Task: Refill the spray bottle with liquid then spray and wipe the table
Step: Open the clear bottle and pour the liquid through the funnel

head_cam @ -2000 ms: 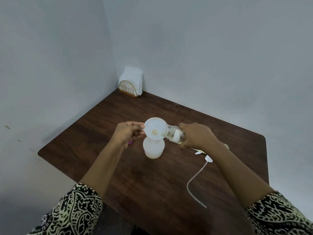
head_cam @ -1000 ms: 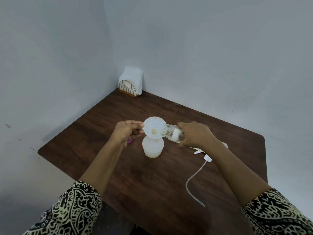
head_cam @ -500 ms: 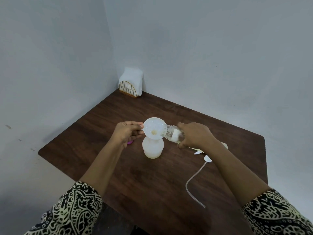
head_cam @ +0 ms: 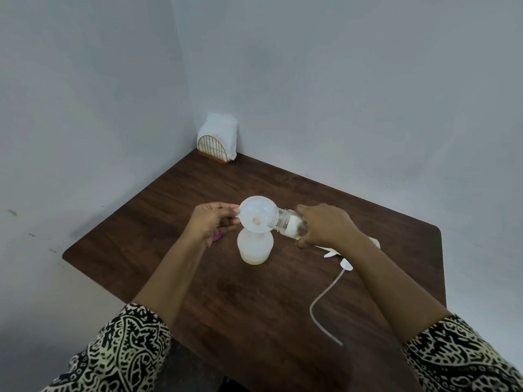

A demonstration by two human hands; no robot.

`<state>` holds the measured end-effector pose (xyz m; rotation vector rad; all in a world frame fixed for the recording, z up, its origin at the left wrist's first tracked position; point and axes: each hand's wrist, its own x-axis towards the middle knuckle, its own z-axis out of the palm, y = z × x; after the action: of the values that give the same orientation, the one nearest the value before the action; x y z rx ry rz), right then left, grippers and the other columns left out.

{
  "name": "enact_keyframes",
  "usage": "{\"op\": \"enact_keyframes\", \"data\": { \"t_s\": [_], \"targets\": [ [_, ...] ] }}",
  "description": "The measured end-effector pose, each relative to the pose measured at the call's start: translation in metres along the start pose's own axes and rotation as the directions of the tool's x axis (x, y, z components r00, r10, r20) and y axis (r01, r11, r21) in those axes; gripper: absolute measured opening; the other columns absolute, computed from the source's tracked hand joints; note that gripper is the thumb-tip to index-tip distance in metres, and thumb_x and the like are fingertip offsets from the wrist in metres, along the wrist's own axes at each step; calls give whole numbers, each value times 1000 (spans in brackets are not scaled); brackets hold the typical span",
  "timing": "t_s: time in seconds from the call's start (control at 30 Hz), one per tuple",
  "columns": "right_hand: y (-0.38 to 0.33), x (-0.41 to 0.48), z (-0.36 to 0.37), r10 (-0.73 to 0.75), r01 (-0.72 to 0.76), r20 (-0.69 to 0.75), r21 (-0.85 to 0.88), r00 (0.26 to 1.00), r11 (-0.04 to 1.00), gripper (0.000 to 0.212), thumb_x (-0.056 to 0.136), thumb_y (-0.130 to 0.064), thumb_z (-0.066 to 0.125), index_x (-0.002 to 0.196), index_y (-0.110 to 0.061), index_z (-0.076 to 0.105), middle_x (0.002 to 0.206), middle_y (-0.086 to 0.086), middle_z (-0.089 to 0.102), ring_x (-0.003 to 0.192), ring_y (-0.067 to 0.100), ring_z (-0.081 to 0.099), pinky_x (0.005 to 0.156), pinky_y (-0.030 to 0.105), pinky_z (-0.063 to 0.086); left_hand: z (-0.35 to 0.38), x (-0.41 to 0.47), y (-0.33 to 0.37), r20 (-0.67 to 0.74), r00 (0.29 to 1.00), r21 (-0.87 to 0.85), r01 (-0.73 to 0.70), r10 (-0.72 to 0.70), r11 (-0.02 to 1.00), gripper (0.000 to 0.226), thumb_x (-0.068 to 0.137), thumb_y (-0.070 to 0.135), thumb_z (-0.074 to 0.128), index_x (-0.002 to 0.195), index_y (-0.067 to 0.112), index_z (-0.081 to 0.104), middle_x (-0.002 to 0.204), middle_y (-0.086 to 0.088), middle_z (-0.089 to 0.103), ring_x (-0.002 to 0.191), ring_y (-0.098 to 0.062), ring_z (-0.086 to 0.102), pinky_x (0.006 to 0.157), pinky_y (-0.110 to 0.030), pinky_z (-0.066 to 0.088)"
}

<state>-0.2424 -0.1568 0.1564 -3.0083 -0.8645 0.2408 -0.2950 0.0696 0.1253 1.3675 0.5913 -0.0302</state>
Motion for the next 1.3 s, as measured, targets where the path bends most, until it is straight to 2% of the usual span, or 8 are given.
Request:
{"op": "enact_keyframes", "data": {
  "t_s": [0.27, 0.47, 0.87, 1.07, 1.2, 1.3],
  "targets": [
    [1, 0, 0, -4, 4, -3, 4, 1000, 1000, 46, 69, -42, 72, 103, -23, 49, 83, -7, 52, 77, 17, 50, 48, 22, 21, 0, 2, 0, 8, 1000, -6, 9, -9, 1000, 6, 85, 1, 65, 87, 4, 70, 64, -4, 72, 60, -11, 68, 51, -18, 53],
    [1, 1, 1, 4, -4, 2, -1, 1000, 1000, 48, 68, -43, 72, 105, -23, 49, 86, -5, 56, 78, 18, 50, 52, 24, 25, -1, 2, 0, 3, 1000, -10, 11, -11, 1000, 6, 85, 0, 65, 87, 3, 70, 63, -4, 72, 55, -9, 68, 50, -19, 53],
    [0, 0, 1, 5, -5, 1, 1, 1000, 1000, 48, 68, -43, 71, 106, -23, 49, 83, -6, 52, 79, 18, 50, 48, 22, 21, 0, 2, 0, 6, 1000, -7, 12, -12, 1000, 6, 85, 0, 65, 85, 4, 70, 62, -3, 72, 57, -10, 68, 51, -19, 54],
    [0, 1, 0, 12, -12, 8, 2, 1000, 1000, 48, 69, -43, 71, 107, -23, 50, 85, -6, 52, 79, 17, 48, 57, 25, 30, -2, 3, -1, 5, 1000, -2, 16, -16, 1000, 6, 84, 1, 66, 86, 5, 71, 64, -4, 72, 58, -11, 69, 52, -20, 55],
    [0, 2, -1, 10, -10, 9, -5, 1000, 1000, 47, 69, -43, 71, 106, -24, 49, 84, -6, 53, 78, 17, 48, 49, 22, 23, -2, 4, -1, 4, 1000, 1, 18, -18, 1000, 6, 85, 1, 66, 86, 5, 71, 64, -4, 73, 59, -11, 68, 53, -20, 55],
    [0, 2, -1, 8, -8, 12, -10, 1000, 1000, 47, 69, -43, 71, 105, -23, 49, 84, -6, 52, 77, 17, 48, 50, 23, 24, -2, 4, -1, 9, 1000, -3, 19, -19, 1000, 6, 85, 1, 66, 84, 6, 70, 63, -3, 72, 57, -10, 68, 52, -20, 55]
  ]
}}
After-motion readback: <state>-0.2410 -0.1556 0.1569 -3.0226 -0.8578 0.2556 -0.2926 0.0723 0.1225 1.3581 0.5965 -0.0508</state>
